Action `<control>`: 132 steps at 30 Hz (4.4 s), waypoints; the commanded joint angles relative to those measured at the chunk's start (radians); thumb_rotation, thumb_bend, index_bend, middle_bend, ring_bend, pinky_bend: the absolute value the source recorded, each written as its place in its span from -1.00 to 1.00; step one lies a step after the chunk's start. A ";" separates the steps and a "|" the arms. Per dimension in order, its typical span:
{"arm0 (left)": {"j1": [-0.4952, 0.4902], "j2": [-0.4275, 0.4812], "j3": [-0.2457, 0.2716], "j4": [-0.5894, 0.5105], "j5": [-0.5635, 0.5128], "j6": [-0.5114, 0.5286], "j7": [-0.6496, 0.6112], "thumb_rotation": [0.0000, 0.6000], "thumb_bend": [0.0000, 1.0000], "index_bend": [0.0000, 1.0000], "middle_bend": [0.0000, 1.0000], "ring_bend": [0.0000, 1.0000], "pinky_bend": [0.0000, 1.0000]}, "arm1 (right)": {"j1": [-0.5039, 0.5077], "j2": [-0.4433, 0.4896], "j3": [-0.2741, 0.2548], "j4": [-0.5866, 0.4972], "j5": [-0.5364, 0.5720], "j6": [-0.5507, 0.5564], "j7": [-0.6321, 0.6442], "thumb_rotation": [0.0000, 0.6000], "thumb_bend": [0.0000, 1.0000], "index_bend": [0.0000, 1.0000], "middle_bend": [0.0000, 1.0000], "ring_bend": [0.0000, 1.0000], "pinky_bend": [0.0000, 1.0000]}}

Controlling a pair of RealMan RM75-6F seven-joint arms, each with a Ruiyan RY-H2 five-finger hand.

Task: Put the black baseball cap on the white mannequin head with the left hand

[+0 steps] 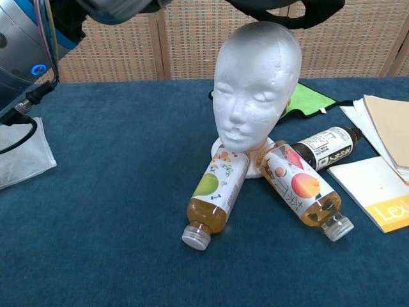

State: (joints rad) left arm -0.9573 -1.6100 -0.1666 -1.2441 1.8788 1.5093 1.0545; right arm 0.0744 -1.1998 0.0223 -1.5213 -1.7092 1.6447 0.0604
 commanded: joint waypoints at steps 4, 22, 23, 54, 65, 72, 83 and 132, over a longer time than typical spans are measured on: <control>0.003 -0.026 0.000 -0.002 0.006 -0.027 0.021 1.00 0.43 0.70 0.87 0.76 0.58 | -0.001 0.005 0.003 -0.001 0.003 0.003 0.011 1.00 -0.92 -0.84 -1.00 -1.00 -1.00; 0.029 -0.059 0.029 -0.014 0.010 -0.134 0.119 1.00 0.43 0.70 0.87 0.76 0.58 | -0.002 0.005 0.001 -0.005 -0.001 0.002 0.008 1.00 -0.92 -0.84 -1.00 -1.00 -1.00; 0.029 -0.060 0.030 -0.018 0.011 -0.141 0.127 1.00 0.43 0.70 0.87 0.76 0.58 | -0.002 0.005 0.001 -0.005 -0.001 0.002 0.008 1.00 -0.92 -0.84 -1.00 -1.00 -1.00; 0.109 -0.101 0.031 -0.004 0.045 -0.125 0.173 1.00 0.53 0.70 0.89 0.77 0.58 | -0.004 0.003 0.000 -0.007 -0.008 0.005 -0.002 1.00 -0.92 -0.84 -1.00 -1.00 -1.00; 0.122 -0.112 0.037 0.001 0.047 -0.149 0.180 1.00 0.53 0.65 0.89 0.77 0.58 | -0.005 0.006 0.001 -0.007 -0.008 0.008 0.008 1.00 -0.92 -0.84 -1.00 -1.00 -1.00; 0.131 -0.100 0.037 -0.018 0.033 -0.181 0.185 1.00 0.48 0.31 0.89 0.77 0.58 | -0.005 0.005 0.001 -0.006 -0.010 0.009 0.008 1.00 -0.92 -0.84 -1.00 -1.00 -1.00; 0.141 -0.098 0.039 -0.027 0.035 -0.197 0.186 1.00 0.38 -0.17 0.89 0.77 0.58 | -0.005 0.004 0.002 -0.004 -0.010 0.011 0.009 1.00 -0.92 -0.85 -1.00 -1.00 -1.00; 0.484 -0.118 0.115 0.027 0.031 0.294 -0.183 1.00 -0.83 -0.96 0.54 0.51 0.24 | -0.001 -0.015 -0.007 0.005 -0.025 -0.001 -0.028 1.00 -0.92 -0.91 -1.00 -1.00 -1.00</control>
State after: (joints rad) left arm -0.5337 -1.7327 -0.0637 -1.2183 1.9393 1.7463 0.9331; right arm 0.0730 -1.2140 0.0158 -1.5167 -1.7334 1.6452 0.0340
